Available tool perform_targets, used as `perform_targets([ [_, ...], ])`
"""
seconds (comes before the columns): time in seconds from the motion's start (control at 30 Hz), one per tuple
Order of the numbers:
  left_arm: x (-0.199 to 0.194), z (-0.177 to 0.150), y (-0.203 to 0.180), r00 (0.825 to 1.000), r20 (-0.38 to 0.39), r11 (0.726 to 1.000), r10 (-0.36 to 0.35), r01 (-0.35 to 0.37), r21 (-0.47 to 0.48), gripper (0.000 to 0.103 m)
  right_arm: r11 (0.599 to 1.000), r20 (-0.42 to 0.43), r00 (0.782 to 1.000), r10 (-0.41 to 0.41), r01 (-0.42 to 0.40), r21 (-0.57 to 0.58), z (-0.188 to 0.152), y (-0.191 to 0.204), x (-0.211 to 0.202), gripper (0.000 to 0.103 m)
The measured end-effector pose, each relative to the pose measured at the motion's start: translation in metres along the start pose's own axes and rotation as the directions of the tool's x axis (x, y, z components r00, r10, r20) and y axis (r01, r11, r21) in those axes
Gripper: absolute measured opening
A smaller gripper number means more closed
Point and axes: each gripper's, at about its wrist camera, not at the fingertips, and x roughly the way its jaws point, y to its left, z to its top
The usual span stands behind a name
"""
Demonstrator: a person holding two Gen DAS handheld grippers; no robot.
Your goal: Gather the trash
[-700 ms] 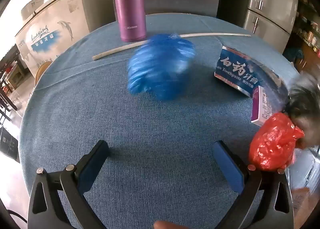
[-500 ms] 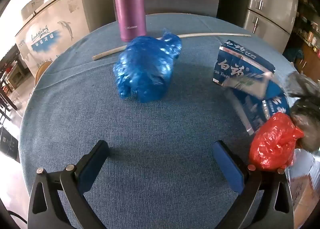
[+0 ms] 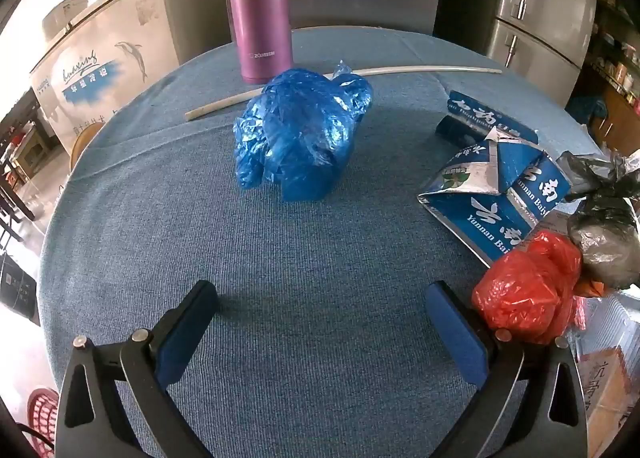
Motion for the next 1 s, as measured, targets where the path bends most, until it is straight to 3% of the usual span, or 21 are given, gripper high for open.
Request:
perform_targets([
  [0.6, 0.0, 0.0, 0.0, 1.0, 0.0, 1.0, 0.0, 0.0, 0.0, 0.103, 1.0, -0.005, 1.0, -0.012, 0.012, 0.013, 0.0, 0.002, 0.002, 0.103],
  [0.73, -0.002, 0.0, -0.003, 0.999, -0.041, 0.999, 0.028, -0.03, -0.036, 0.103, 0.995, -0.106, 0.993, 0.053, -0.061, -0.08, 0.005, -0.006, 0.002, 0.103],
  [0.8, -0.018, -0.004, -0.004, 0.995, -0.068, 0.995, 0.075, -0.079, -0.054, 0.103, 0.997, -0.095, 0.995, 0.043, -0.049, -0.055, 0.001, -0.021, -0.01, 0.103],
  [0.9, -0.068, -0.01, -0.01, 0.989, 0.073, 0.991, 0.129, -0.127, -0.035, 0.103, 0.998, 0.0, 0.999, 0.036, -0.036, -0.055, -0.004, -0.04, -0.048, 0.103],
  [1.0, -0.129, -0.014, -0.02, 0.967, 0.18, 0.983, 0.18, -0.182, -0.005, 0.103, 0.993, 0.114, 0.988, 0.105, -0.098, -0.072, -0.014, -0.055, -0.109, 0.103],
])
